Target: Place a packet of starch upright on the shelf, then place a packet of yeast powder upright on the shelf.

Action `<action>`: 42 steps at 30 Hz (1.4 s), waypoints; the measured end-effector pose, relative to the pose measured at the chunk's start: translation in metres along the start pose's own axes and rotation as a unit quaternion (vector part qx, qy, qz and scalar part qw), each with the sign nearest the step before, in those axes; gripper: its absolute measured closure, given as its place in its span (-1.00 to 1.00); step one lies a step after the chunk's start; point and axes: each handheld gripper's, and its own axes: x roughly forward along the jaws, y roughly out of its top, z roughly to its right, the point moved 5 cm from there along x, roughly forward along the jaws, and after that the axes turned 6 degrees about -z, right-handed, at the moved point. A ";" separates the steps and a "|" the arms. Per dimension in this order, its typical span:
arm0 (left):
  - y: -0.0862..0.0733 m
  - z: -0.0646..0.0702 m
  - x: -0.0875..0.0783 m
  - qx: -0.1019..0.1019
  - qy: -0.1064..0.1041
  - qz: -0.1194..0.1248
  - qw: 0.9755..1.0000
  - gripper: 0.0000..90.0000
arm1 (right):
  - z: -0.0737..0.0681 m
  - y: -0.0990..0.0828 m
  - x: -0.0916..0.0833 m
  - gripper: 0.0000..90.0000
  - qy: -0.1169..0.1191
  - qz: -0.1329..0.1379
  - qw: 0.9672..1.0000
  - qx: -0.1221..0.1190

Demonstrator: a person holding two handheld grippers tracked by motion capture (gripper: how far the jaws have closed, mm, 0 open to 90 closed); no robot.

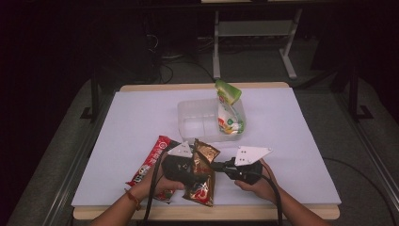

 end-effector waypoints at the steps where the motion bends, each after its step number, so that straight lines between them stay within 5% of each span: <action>1: 0.000 -0.002 -0.002 -0.005 -0.002 0.004 1.000 -0.08 | 0.001 -0.001 0.000 0.99 -0.003 0.000 1.000 0.003; 7: 0.000 -0.007 -0.009 -0.022 -0.003 0.026 0.999 0.36 | 0.010 -0.005 -0.002 0.80 -0.015 -0.003 0.999 0.028; 15: 0.001 -0.008 -0.016 -0.029 0.018 0.045 0.998 0.46 | 0.018 -0.008 -0.008 0.35 -0.023 -0.015 0.999 0.041; 25: 0.007 -0.009 -0.030 -0.032 0.045 0.083 0.995 0.50 | 0.038 -0.021 -0.037 -0.07 -0.089 -0.049 0.994 0.047; 34: 0.013 -0.016 -0.049 -0.051 0.078 0.125 0.988 0.52 | 0.052 -0.056 -0.057 -0.41 -0.135 -0.096 0.983 0.084; 37: 0.015 -0.018 -0.056 -0.058 0.090 0.135 0.985 0.52 | 0.057 -0.062 -0.061 -0.49 -0.159 -0.116 0.976 0.093; 42: 0.027 -0.025 -0.069 -0.068 0.103 0.161 0.979 0.52 | 0.066 -0.067 -0.066 -0.48 -0.176 -0.103 0.973 0.106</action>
